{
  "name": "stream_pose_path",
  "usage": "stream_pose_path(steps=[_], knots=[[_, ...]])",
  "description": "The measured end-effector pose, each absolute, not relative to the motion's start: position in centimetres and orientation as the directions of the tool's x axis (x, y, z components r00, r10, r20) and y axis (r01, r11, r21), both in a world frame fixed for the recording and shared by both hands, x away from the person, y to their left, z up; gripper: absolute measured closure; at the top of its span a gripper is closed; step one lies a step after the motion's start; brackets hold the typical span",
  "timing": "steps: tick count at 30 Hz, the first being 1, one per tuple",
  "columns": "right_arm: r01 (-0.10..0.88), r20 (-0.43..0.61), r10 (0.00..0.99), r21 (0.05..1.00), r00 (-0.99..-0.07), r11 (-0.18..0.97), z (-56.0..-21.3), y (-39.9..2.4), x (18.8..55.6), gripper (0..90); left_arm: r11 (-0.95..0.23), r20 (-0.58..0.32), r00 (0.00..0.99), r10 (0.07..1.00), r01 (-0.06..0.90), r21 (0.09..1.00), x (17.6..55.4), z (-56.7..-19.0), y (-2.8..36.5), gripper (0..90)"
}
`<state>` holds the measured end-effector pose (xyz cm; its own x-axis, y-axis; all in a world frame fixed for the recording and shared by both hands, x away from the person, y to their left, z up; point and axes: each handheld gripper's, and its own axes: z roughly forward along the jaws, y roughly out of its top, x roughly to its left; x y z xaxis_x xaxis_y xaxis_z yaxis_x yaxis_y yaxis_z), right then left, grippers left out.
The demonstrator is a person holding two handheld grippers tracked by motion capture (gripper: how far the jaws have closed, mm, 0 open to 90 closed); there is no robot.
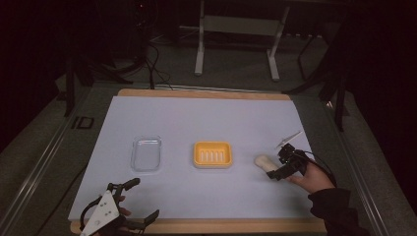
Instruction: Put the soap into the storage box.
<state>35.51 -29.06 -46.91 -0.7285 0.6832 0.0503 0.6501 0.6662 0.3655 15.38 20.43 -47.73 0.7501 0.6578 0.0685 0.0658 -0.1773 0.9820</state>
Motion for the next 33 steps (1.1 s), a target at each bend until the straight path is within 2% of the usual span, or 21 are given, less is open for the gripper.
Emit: stream_pose_path(steps=[9,23,33], knots=[[0.654,0.020,0.688,0.331,-0.726,0.680,-47.9,-28.2,36.1,18.7,-0.179,0.070,0.751,0.657,0.065,0.982,15.4,-47.7,20.4,0.1],[0.649,0.001,0.696,0.360,-0.719,0.670,-49.4,-28.2,37.0,30.4,-0.181,0.069,0.751,0.656,0.067,0.981,15.4,-47.8,20.4,0.1],[0.643,-0.036,0.691,0.334,-0.722,0.689,-50.3,-27.3,37.4,36.2,-0.181,0.070,0.752,0.655,0.066,0.981,15.4,-47.8,20.4,0.1]])
